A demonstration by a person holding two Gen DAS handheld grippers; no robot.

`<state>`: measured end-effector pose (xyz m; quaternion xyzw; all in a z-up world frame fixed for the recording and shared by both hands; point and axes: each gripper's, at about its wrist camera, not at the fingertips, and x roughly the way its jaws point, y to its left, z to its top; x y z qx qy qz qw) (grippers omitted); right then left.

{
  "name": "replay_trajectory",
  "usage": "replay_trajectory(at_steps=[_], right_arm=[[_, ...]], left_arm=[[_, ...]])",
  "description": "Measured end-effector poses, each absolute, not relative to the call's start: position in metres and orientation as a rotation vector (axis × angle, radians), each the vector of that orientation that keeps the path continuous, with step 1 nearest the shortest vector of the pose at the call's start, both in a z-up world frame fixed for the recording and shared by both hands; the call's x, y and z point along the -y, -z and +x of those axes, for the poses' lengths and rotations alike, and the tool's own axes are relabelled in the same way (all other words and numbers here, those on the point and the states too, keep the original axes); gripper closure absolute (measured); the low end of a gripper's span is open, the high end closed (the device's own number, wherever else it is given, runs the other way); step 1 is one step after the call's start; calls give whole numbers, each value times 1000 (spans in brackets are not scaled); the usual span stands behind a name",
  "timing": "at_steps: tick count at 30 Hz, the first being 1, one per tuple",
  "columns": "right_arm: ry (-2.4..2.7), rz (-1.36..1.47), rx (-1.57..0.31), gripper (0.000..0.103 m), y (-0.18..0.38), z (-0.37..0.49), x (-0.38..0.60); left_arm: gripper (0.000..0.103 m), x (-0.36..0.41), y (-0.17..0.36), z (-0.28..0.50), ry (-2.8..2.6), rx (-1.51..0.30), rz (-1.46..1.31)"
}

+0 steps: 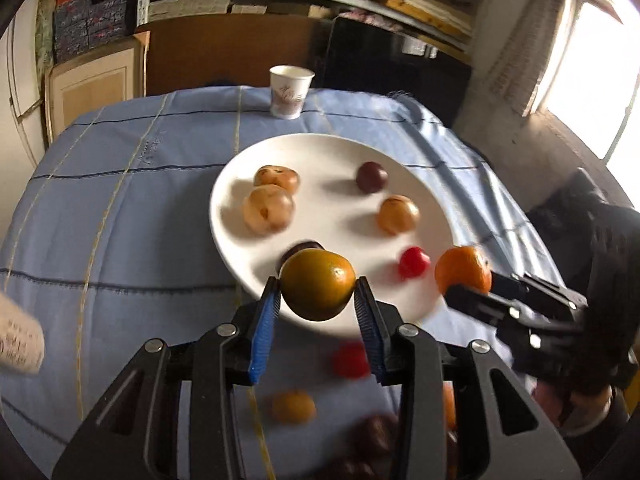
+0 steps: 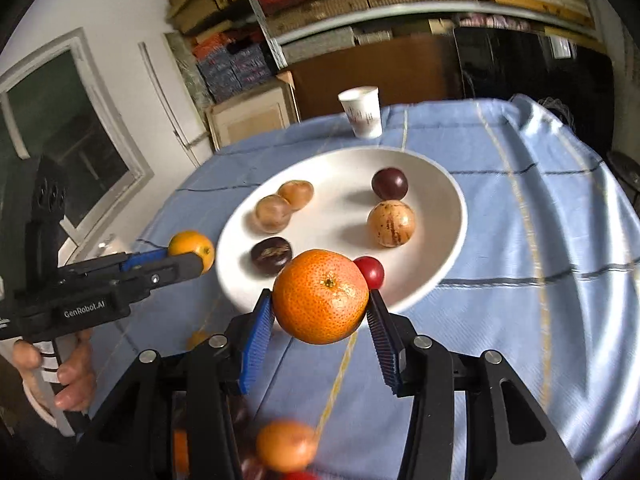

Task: Organize fruits
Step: 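Carry both fruits over the white plate and open both tools to release them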

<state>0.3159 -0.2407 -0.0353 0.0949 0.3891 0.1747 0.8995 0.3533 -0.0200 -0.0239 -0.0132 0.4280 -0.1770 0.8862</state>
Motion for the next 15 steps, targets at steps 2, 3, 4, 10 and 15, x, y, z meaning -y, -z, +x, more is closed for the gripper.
replay_trajectory(at_steps=[2,3,4,10,15], right_arm=[[-361,190,-804,55,38,323,237],[-358,183,-803,54,39,327,235],[-356,183,-799,53,38,328,234],[-395,223,-738,47,20,319,240],[-434,189,-678,38,16,272,254]], left_arm=[[66,23,31,366,343,-903,-11],[65,25,36,372,333,-911,-3],[65,26,39,374,331,-917,-3],[18,23,33,368,283,-883,-13],[5,2,11,312,277,-785,-47]])
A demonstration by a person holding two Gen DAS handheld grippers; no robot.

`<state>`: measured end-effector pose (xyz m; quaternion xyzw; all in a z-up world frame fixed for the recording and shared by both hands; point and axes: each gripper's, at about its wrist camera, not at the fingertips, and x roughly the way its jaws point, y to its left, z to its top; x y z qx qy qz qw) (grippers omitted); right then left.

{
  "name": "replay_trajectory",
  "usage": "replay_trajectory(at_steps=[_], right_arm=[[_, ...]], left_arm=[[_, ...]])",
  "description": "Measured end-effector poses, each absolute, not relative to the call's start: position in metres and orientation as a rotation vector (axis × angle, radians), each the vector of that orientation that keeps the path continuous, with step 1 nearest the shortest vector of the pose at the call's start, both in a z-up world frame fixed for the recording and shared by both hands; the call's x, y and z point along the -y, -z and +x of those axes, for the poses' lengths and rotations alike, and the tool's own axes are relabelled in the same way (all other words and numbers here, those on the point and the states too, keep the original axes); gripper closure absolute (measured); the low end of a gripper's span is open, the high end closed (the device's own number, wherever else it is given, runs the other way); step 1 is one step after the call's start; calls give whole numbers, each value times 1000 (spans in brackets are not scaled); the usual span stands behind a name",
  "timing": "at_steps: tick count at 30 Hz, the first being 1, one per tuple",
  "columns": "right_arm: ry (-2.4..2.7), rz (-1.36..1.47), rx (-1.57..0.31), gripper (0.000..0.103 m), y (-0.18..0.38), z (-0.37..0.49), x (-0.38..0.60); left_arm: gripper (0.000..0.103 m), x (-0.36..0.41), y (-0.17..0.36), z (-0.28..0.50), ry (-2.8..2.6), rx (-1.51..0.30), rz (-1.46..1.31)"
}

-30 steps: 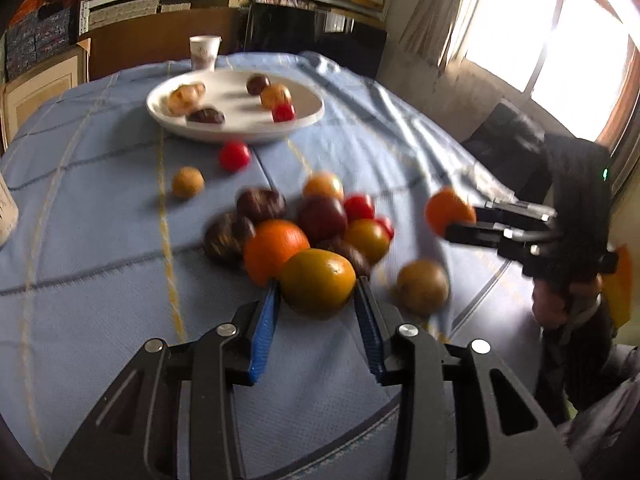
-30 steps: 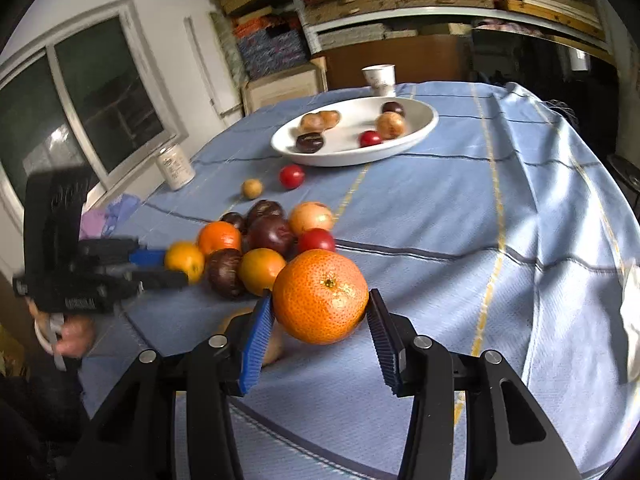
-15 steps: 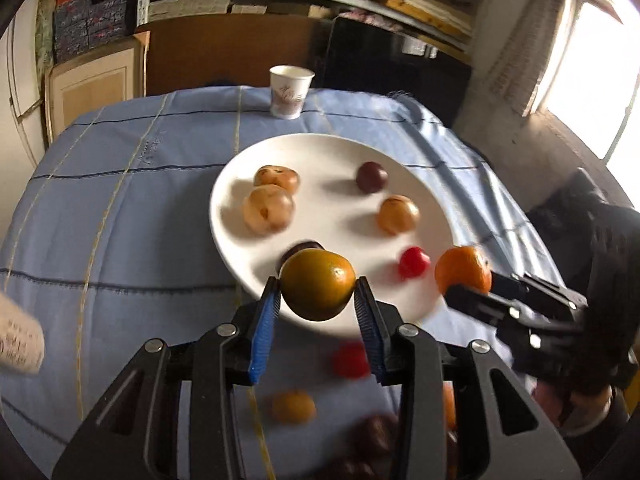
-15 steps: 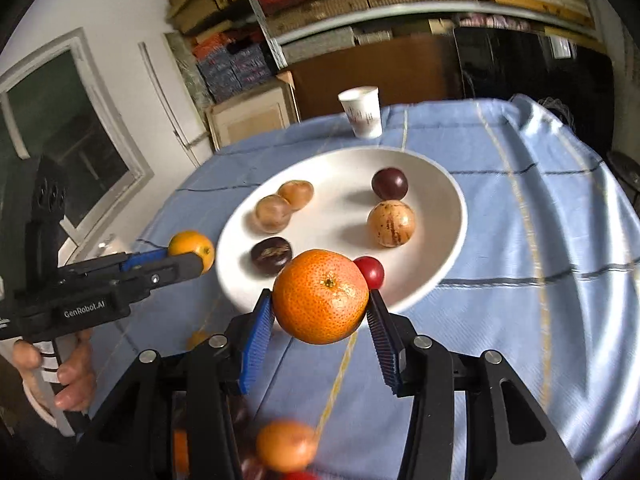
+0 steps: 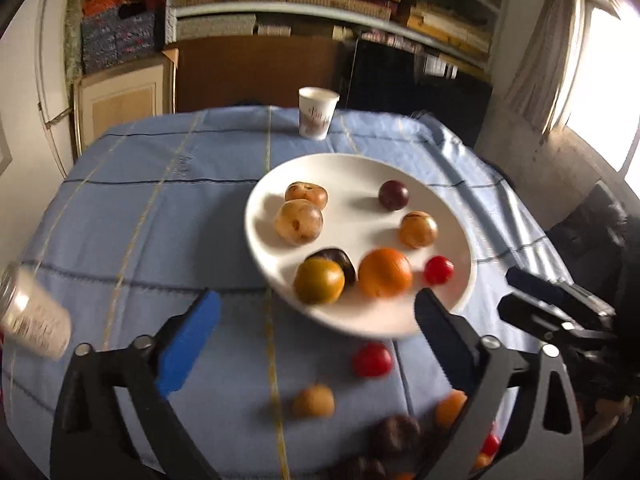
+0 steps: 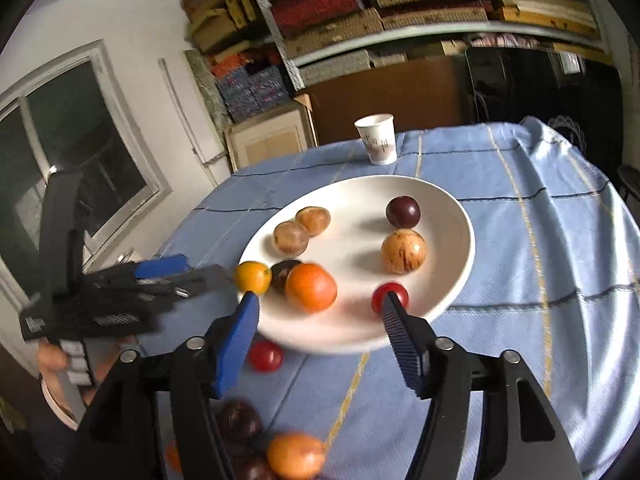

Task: Organize fruits
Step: 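Carry both fruits over the white plate and open both tools to release them, then withdraw both open tools from the plate toward the remaining fruits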

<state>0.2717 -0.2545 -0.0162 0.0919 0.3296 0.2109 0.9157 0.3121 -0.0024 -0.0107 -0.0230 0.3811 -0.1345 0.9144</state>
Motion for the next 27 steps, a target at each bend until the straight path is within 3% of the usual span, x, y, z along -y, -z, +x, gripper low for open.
replay_trajectory(at_steps=[7,12,27], right_arm=[[-492,121,-756,38,38,170,261],[-475,100,-742,30,44,113,258],[-418,-85,-724,31,57,93,226]], left_arm=[[5,-24,38,222,304,-810,-140],[5,-16,64,164,220,-829,-47],[5,6,69,136,208,-781,133]])
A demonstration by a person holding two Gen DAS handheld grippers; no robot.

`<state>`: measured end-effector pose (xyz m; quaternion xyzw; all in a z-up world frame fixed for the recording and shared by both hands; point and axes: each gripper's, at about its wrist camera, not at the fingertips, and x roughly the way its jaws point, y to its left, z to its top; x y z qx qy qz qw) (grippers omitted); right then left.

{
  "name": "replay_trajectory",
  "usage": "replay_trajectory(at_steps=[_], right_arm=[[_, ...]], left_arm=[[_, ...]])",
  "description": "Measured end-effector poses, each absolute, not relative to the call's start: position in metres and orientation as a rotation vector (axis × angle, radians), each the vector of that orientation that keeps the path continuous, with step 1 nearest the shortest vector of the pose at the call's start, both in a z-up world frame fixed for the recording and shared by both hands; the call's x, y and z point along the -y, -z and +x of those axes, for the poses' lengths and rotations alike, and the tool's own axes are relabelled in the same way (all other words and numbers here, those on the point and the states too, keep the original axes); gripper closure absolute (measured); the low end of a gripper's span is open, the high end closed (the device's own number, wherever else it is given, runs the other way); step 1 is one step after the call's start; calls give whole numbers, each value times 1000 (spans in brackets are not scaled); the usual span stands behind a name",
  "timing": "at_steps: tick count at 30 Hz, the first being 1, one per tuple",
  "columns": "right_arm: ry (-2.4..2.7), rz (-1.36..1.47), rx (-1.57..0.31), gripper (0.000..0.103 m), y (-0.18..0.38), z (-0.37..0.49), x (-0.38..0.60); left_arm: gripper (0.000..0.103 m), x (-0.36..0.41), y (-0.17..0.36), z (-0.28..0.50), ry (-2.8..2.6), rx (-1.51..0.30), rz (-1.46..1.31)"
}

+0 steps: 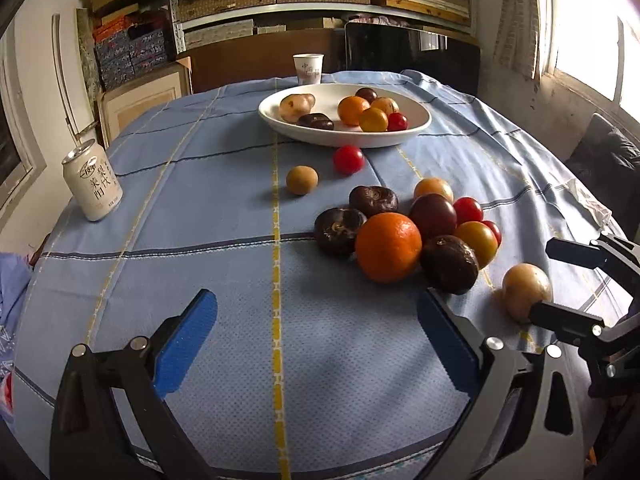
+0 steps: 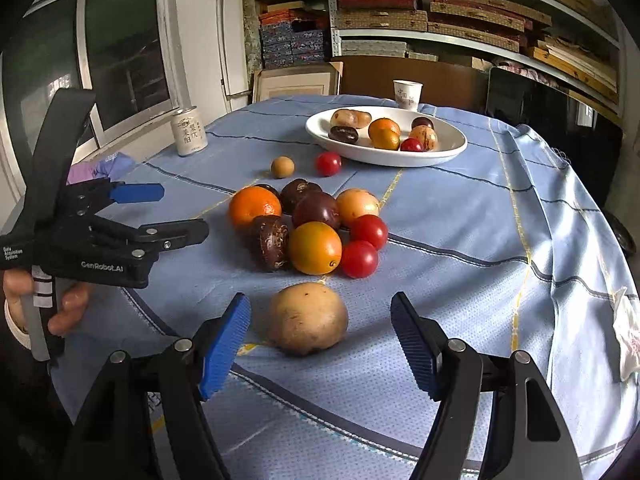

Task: Organize fruits
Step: 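Withdraw both open tools from the plate toward the remaining fruits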

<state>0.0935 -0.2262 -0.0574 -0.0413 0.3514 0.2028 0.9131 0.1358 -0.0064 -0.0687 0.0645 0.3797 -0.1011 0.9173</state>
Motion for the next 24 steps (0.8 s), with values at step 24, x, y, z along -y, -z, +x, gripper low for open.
replay_trajectory(at_steps=[24], right_arm=[[-474,-132,-786,52,65,96,214]], left_arm=[[5,-6,75,147,242,-846,46]])
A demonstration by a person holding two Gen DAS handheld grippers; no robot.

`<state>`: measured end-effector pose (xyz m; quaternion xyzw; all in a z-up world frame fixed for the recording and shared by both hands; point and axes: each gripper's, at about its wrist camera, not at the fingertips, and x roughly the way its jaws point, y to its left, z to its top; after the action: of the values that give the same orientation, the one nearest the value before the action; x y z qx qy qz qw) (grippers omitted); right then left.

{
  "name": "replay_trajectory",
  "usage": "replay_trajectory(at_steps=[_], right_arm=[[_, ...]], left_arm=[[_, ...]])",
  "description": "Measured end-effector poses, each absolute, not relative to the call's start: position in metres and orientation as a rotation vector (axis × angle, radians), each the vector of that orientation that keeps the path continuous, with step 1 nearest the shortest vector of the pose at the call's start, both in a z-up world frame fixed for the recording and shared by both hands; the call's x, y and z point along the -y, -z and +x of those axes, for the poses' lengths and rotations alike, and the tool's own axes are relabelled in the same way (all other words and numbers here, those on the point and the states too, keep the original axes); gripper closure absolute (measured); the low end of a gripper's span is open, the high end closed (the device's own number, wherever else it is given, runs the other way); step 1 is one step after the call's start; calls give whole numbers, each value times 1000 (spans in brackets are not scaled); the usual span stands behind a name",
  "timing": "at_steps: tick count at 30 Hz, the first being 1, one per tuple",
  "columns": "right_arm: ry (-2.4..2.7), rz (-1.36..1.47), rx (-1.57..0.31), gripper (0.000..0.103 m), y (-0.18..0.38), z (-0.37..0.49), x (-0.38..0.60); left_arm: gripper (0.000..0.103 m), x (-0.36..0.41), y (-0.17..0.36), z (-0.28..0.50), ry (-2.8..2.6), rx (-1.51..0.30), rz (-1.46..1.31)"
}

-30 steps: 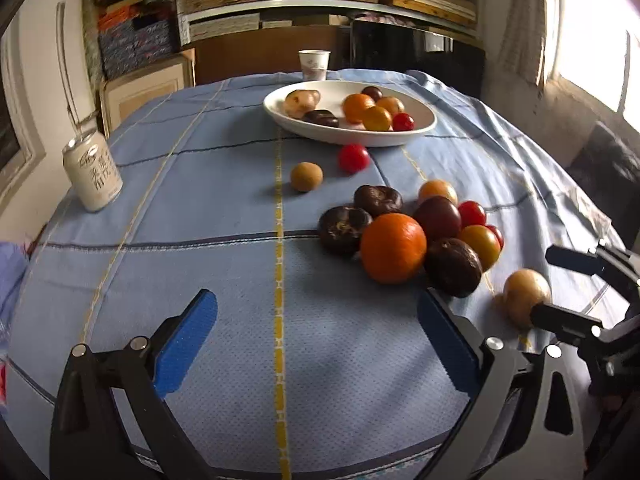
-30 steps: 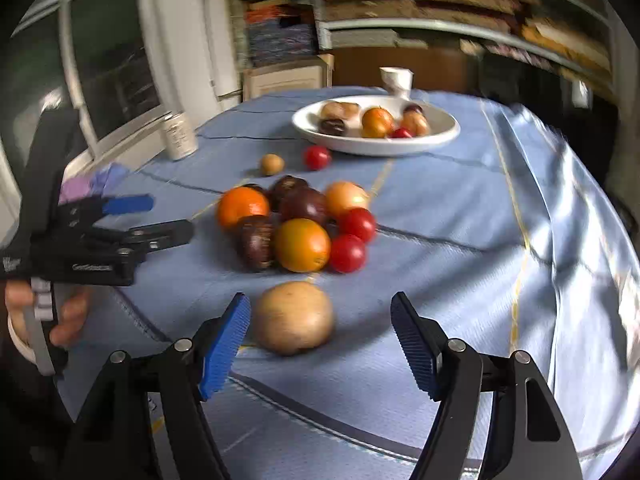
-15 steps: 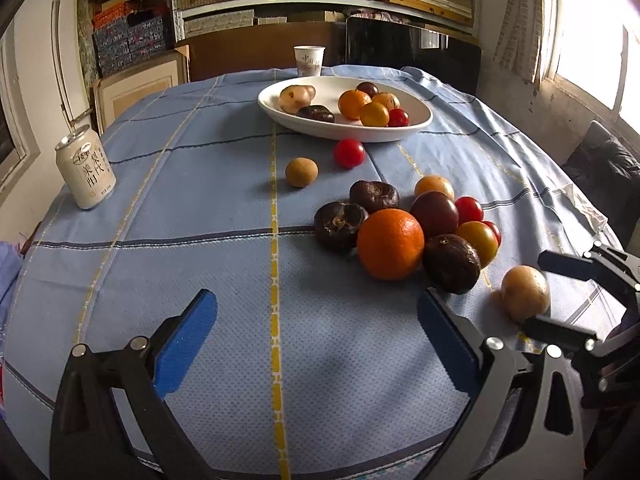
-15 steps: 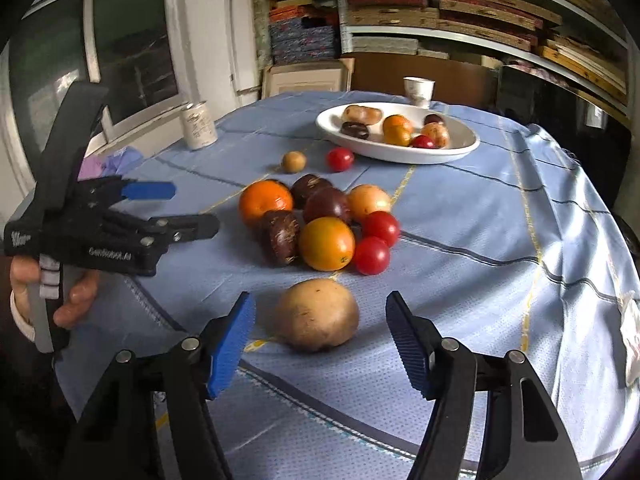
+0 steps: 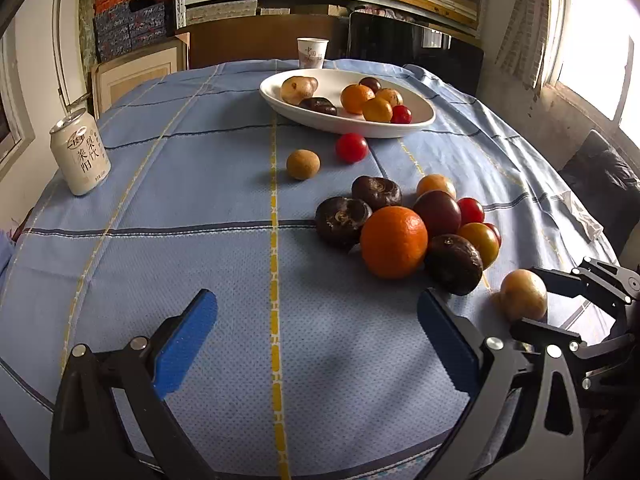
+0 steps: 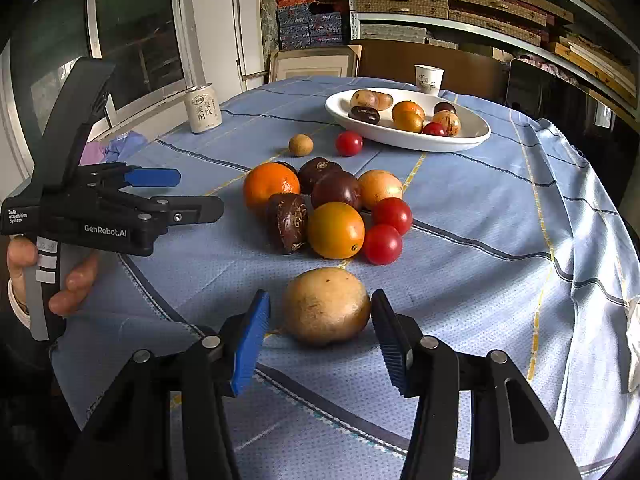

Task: Organize fruits
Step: 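Withdraw both open tools from the plate toward the remaining fruits, then grasp the large mandarin with the left tool while the right tool grasps the tan potato-like fruit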

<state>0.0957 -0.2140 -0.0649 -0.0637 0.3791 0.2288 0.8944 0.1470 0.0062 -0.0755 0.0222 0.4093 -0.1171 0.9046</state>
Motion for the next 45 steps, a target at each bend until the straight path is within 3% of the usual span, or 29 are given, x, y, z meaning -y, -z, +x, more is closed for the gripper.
replay_trajectory(at_steps=[3,9,13,16,36,40,45], right_arm=[[-468,-109,-789,59,65,97,218],[-452,-18,-792,59,65,102,231],[-455,-15,-793,59,65,103,231],[-458,-11,-788,59,65,103,232],[-483,8,-777,59,64,102,235],[-486,15,-774,59,64,102,236],[-492,21,-773,59,63,102,237]], left_arm=[[5,-6,77,148,242,-852,39],[6,-3,72,151,329,-842,25],[44,4,74,162,361,-866,42],[53,5,77,171,407,-891,8],[54,45,68,191,451,-850,178],[64,48,68,188,462,-846,189],[67,55,65,173,472,-817,243]])
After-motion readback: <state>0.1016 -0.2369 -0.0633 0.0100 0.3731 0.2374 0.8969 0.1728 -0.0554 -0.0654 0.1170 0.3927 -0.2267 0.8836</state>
